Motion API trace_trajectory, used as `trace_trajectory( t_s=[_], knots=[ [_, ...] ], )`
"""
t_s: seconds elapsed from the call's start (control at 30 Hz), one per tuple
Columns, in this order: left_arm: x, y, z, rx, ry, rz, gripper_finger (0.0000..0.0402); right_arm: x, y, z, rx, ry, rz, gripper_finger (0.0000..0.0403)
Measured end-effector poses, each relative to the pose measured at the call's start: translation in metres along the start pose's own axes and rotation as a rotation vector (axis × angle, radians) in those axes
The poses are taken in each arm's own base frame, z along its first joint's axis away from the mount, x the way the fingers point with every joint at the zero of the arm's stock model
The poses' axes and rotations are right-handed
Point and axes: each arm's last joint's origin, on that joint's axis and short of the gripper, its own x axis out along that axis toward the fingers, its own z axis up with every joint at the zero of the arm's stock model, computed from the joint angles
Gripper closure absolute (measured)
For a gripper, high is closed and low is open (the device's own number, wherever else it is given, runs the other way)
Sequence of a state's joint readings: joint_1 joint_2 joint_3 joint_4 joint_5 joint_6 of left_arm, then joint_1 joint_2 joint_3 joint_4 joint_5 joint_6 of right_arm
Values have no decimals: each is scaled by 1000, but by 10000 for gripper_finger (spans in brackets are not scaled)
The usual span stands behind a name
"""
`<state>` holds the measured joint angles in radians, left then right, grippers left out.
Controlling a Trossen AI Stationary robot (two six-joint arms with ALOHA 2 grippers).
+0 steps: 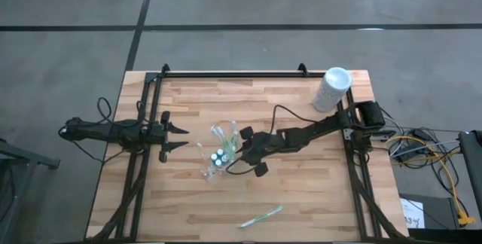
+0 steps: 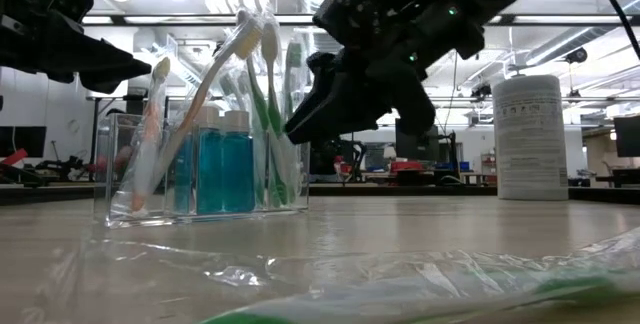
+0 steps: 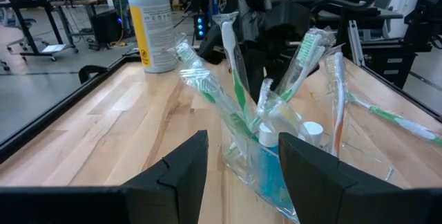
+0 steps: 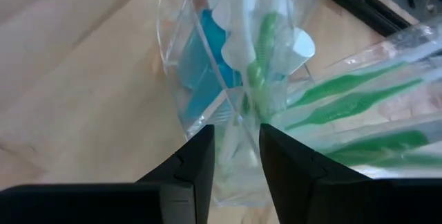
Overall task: Pick & Place toothbrushing station
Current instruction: Move the transparent organizer to the bottom center of the table
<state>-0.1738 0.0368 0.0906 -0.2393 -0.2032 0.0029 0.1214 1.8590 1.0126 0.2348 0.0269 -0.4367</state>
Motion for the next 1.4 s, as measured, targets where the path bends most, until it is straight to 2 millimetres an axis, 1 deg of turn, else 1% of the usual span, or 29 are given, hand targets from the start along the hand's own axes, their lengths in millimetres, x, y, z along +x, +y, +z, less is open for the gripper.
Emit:
trace_trajectory(
  t_s=[0.17, 0.3, 0.47, 0.73, 1.07, 1.2, 1.4],
  knots=[
    [0, 0, 0, 0, 0, 0, 220, 5, -3, 6, -35, 52, 21, 301],
    [0, 0, 0, 0, 0, 0, 220, 4, -7, 9, -42, 88, 34, 308],
    [0, 0, 0, 0, 0, 0, 220, 3, -10, 9, -33, 124, 45, 322],
    [0, 0, 0, 0, 0, 0, 220, 1, -9, 5, -32, 139, 52, 349],
    [0, 0, 0, 0, 0, 0, 220, 0, -9, 5, -29, 140, 55, 352],
    [0, 0, 0, 0, 0, 0, 220, -3, -9, 6, -30, 149, 61, 352],
    [0, 0, 0, 0, 0, 0, 220, -17, -10, 8, -27, 186, 78, 352]
  ],
)
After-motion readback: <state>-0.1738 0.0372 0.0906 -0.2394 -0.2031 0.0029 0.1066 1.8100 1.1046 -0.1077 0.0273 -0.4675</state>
